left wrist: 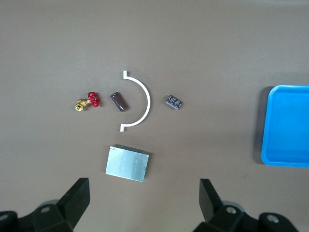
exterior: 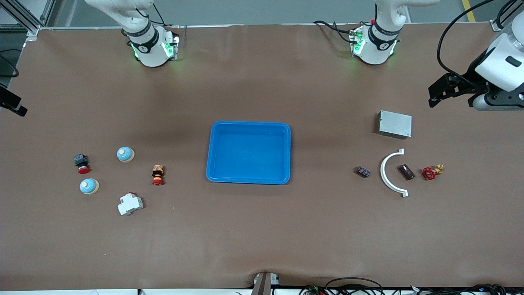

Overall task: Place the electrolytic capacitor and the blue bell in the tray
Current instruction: 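Lower the left gripper onto the brown capacitor and grasp it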

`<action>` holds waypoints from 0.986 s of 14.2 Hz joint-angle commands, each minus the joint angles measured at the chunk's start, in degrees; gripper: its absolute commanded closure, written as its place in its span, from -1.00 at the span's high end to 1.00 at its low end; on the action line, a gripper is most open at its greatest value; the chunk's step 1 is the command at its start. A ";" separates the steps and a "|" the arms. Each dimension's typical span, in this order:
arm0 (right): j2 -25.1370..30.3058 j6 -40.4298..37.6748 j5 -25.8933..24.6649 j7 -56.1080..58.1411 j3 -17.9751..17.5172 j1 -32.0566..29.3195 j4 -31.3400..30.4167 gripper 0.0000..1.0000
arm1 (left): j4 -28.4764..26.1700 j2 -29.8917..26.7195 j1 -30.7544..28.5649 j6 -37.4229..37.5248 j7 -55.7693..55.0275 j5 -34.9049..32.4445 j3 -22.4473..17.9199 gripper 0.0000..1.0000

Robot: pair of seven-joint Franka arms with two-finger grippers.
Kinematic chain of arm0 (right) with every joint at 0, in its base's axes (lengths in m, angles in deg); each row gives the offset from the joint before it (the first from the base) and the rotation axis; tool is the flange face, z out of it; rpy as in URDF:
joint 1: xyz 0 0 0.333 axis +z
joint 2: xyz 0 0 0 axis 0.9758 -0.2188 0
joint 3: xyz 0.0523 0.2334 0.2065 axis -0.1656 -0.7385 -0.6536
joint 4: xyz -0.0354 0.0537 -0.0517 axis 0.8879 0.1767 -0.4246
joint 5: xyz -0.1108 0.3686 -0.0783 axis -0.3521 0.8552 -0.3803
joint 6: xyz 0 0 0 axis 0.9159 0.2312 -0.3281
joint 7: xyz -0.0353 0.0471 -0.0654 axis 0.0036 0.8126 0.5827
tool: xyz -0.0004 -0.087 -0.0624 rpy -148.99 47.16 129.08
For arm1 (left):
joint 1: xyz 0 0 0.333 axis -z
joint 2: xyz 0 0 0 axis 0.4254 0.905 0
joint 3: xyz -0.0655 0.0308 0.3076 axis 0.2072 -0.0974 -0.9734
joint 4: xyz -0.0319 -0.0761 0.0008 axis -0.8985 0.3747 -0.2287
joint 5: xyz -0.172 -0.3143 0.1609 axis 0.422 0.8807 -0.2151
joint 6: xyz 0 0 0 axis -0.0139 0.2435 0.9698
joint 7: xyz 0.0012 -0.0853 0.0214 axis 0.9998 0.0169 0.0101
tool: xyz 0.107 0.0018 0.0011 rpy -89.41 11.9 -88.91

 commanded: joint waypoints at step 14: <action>0.14 -0.47 -0.10 -0.09 -0.74 -0.77 0.12 1.00 | -5.91 11.58 3.33 -8.12 -23.12 1.79 1.21 1.00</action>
